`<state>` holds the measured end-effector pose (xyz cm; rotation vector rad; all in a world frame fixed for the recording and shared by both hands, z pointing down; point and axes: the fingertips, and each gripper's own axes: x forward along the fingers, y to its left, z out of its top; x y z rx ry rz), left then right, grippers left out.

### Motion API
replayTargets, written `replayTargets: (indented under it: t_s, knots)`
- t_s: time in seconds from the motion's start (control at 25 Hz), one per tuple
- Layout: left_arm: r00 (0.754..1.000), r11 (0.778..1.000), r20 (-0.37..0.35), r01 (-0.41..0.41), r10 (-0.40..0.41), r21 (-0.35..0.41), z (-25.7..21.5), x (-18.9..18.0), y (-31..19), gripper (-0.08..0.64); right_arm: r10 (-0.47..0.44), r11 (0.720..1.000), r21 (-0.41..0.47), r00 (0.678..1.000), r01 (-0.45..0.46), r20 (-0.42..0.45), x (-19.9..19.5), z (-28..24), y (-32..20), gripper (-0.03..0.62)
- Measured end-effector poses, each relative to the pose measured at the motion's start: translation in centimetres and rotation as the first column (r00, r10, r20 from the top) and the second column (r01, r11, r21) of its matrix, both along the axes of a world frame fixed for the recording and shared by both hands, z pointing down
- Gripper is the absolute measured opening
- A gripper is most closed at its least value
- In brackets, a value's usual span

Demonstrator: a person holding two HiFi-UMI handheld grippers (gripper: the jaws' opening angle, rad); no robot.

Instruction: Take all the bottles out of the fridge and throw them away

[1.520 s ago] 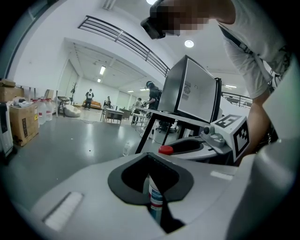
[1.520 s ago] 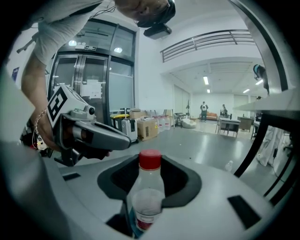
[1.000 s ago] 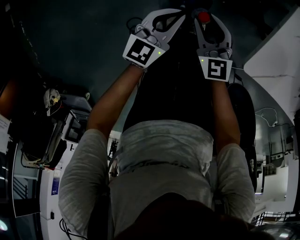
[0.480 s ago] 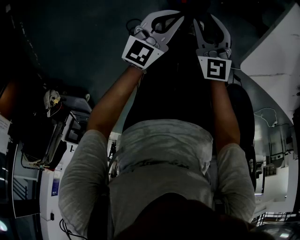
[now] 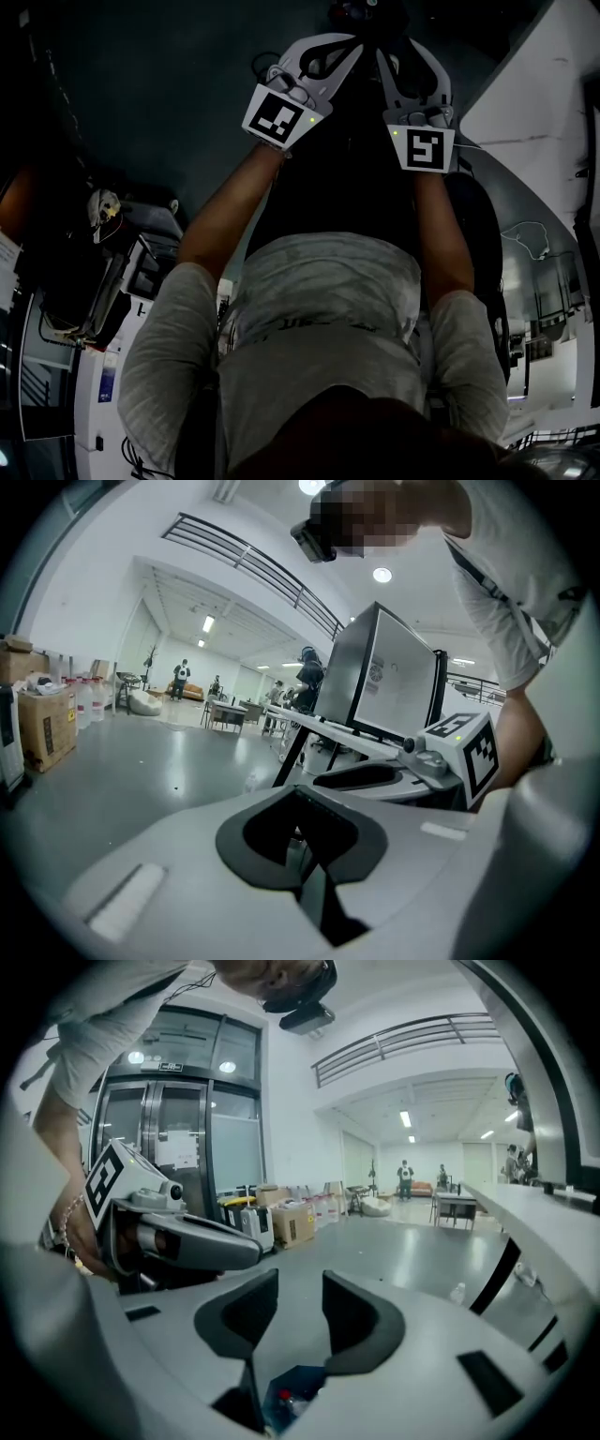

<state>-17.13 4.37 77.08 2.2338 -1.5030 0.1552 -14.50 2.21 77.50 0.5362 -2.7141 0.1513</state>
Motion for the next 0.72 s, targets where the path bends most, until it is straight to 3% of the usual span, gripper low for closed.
replayTargets:
  t_s: [0.48, 0.72]
  knots:
    - [0.999, 0.998, -0.019, 0.027, -0.026, 0.056, -7.1, -0.8, -1.4, 0.009, 0.026, 0.999, -0.042, 0.999, -0.024, 0.046, -0.6, -7.3, -0.9, 0.143]
    - [1.000, 0.996, -0.019, 0.020, -0.018, 0.085, -10.8, -0.8, -1.7, 0.008, 0.021, 1.000, -0.009, 0.997, -0.020, 0.071, -0.5, -11.2, -1.3, 0.129]
